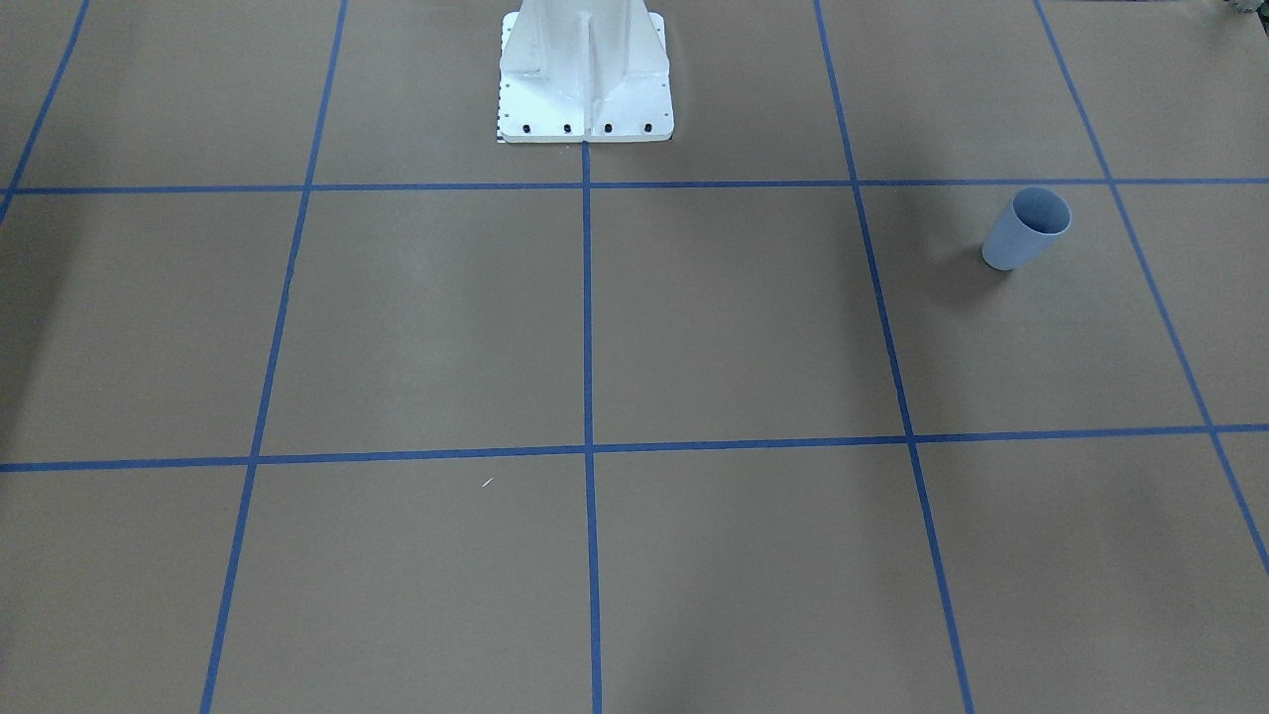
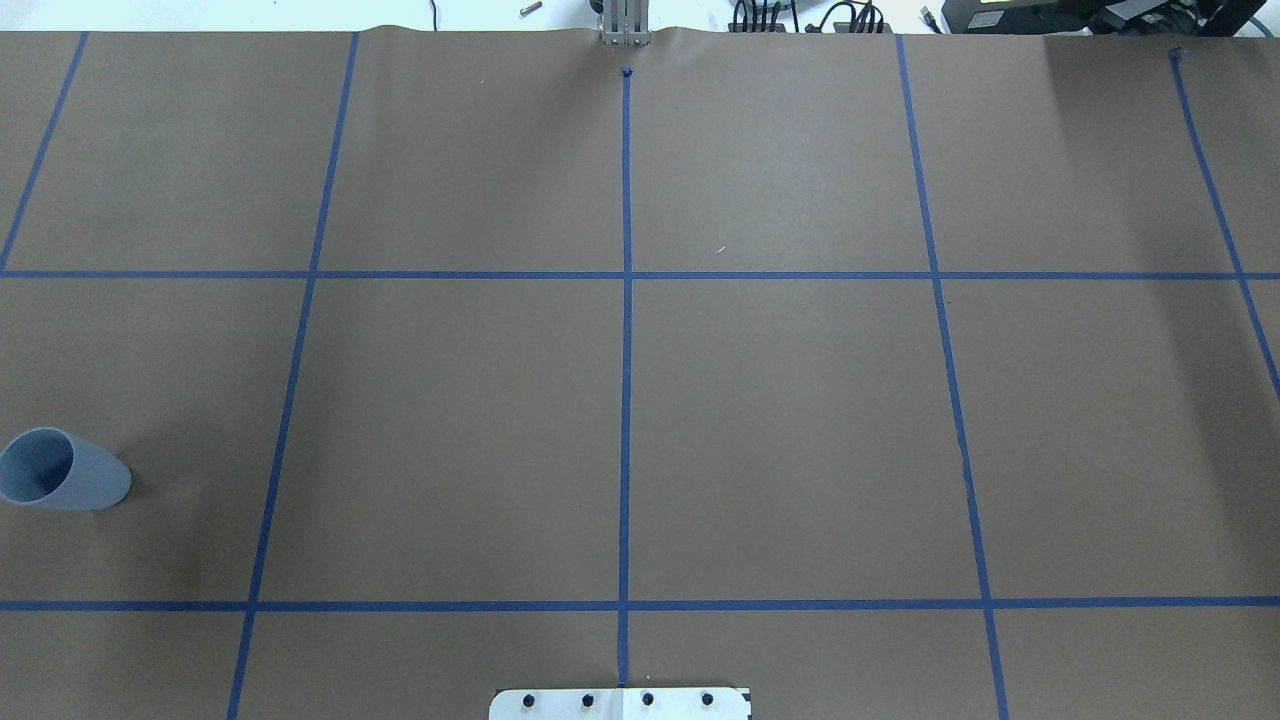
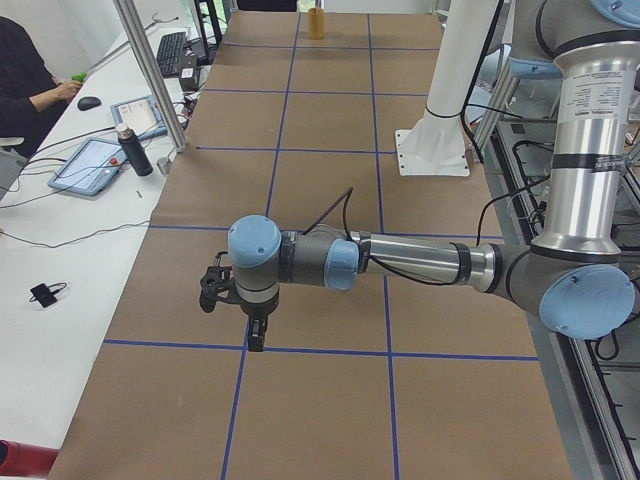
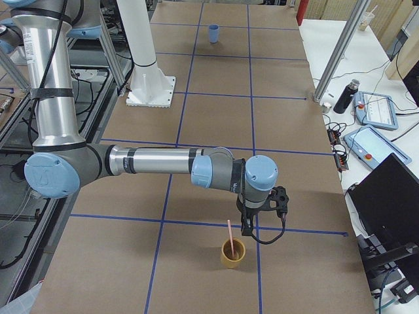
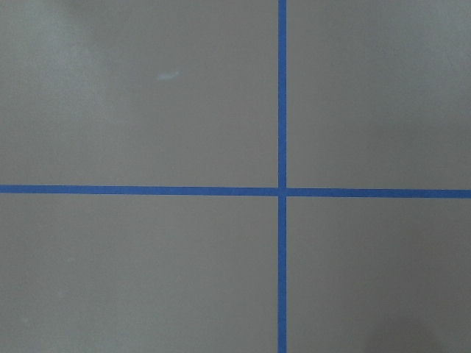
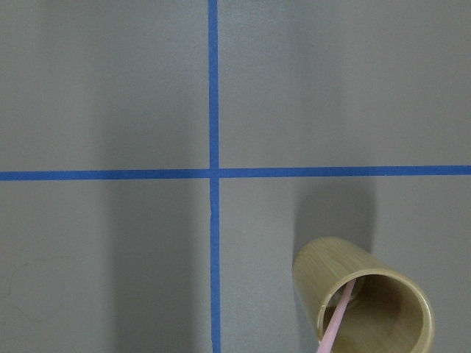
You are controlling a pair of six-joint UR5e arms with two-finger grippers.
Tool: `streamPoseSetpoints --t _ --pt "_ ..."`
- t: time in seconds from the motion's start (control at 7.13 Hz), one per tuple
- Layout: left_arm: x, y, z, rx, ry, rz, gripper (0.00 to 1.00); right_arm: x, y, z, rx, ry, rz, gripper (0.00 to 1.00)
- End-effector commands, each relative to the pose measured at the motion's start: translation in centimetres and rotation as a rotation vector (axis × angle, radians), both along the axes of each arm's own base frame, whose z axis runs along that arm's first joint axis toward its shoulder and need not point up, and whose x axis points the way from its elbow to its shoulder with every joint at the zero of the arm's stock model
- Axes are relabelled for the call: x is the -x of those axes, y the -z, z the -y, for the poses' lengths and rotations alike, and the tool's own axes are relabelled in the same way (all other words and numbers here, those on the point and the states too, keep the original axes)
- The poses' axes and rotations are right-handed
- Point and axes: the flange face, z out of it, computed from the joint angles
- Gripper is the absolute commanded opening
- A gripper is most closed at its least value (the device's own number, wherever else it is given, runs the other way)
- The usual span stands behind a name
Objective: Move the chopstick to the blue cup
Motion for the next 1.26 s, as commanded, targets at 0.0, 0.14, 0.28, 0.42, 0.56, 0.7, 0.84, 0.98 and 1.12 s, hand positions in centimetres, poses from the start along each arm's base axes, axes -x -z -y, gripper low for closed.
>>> streamPoseSetpoints --t 0.0,0.14,0.28,0.42,0.56,0.7,0.84,0.98,1.12 --pt "0.0 -0.1 0.0 0.003 0.0 0.0 0.99 -0.1 0.3 -0.2 -0.005 -0.002 0.0 1.0" --pt "0.0 -0.1 0.0 0.001 0.0 0.0 0.99 0.0 0.2 -0.3 -0.004 -0.001 -0.002 1.0" --pt "0.0 -0.1 0.0 0.004 0.0 0.0 0.99 0.0 0.3 -0.3 -0.007 -0.001 0.0 1.0" --pt "0.0 -0.3 -0.1 0.006 0.0 0.0 0.99 0.0 0.3 -0.3 -0.007 -0.001 0.0 1.0" --pt "0.0 -0.2 -0.2 0.004 0.0 0.0 0.99 0.0 0.6 -0.2 -0.012 -0.002 -0.001 1.0" --pt "0.0 -0.1 -0.2 0.001 0.0 0.0 0.99 0.0 0.7 -0.3 -0.016 -0.001 0.002 1.0" --pt "0.0 -0.2 -0.3 0.001 0.0 0.0 0.99 0.0 1.1 -0.3 -0.023 -0.002 -0.002 1.0" --pt "0.0 0.0 -0.4 -0.002 0.0 0.0 0.99 0.0 1.3 -0.3 -0.029 -0.001 0.001 1.0" --pt "0.0 0.4 -0.5 -0.009 0.0 0.002 0.99 0.0 2.2 -1.1 -0.04 -0.003 0.0 1.0"
